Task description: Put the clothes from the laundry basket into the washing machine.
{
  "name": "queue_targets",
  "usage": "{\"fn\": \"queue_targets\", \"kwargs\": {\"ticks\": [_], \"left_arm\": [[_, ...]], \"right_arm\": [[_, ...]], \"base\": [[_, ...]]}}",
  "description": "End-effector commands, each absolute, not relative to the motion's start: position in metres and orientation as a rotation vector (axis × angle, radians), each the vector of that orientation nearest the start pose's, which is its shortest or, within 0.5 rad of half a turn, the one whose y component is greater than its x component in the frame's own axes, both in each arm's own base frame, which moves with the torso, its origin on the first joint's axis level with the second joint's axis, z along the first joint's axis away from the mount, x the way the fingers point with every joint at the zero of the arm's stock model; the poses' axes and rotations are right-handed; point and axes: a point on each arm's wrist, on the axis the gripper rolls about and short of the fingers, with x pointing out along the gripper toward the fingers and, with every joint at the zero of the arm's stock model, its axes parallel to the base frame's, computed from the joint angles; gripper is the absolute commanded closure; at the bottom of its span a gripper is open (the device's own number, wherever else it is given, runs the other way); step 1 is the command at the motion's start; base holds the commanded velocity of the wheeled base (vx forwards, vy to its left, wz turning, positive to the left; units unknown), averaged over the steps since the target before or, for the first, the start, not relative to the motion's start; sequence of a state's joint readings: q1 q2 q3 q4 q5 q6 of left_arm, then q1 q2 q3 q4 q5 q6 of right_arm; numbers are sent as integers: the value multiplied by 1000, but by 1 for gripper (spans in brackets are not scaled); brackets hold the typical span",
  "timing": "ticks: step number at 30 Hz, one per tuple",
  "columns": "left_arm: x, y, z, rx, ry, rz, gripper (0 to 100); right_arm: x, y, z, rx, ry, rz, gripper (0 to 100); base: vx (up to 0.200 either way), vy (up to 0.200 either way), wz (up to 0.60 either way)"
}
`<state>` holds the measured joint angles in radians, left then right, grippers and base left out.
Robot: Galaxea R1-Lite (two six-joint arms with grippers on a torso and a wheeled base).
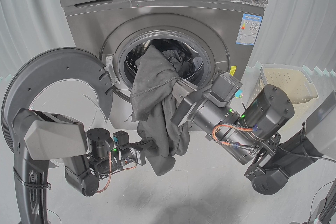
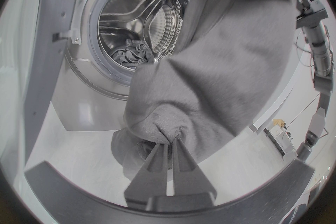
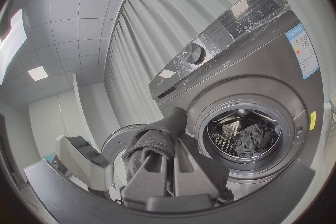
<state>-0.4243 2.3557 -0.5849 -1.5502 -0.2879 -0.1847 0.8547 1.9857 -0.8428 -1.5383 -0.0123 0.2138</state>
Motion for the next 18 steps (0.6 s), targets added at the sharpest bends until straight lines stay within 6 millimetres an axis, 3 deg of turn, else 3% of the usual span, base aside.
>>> {"fn": "queue_targets", "kwargs": {"ticks": [1, 7, 18], "left_arm": [[284, -120, 55, -164, 223, -651, 100], [269, -97, 93, -173, 117, -608, 100], [246, -78, 129, -188, 3, -591, 100]], "right_arm": [[247, 258, 186, 364, -286, 820, 100], [255, 246, 182, 354, -275, 779, 100], [246, 210, 164, 317, -172, 721, 100]], "base": [[0, 0, 0], [0, 0, 0], [0, 0, 0]]}}
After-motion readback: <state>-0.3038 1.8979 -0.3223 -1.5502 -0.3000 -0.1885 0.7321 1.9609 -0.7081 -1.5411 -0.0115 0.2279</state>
